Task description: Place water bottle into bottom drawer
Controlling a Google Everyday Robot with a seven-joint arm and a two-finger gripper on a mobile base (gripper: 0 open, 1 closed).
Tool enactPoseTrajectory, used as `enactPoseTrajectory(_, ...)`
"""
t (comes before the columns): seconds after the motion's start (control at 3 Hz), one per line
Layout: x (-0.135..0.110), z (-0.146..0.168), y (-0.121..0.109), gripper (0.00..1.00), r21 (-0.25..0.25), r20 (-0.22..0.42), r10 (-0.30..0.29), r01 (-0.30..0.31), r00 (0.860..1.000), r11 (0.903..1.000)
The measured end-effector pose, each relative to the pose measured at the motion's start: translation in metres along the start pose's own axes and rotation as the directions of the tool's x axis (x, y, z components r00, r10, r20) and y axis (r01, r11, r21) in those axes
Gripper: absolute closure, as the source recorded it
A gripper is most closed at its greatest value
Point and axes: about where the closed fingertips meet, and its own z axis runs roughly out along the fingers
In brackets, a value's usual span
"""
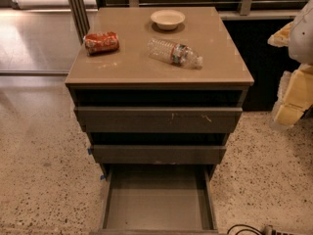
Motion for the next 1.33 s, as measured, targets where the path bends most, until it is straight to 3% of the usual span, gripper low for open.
enactPoseTrajectory(0.33,0.0,0.0,0.0,0.0,0.0,0.0,0.0,0.0,1.0,1.0)
enactPoseTrajectory(0.67,-0.02,0.008,-0.031,0.0,0.026,0.012,-0.045,0.044,0.999,0.9987)
enactPoseTrajectory(1.33,-0.09,0.05,-0.123,0.0,0.046,0.027,-0.146,0.145,0.989,0.9884)
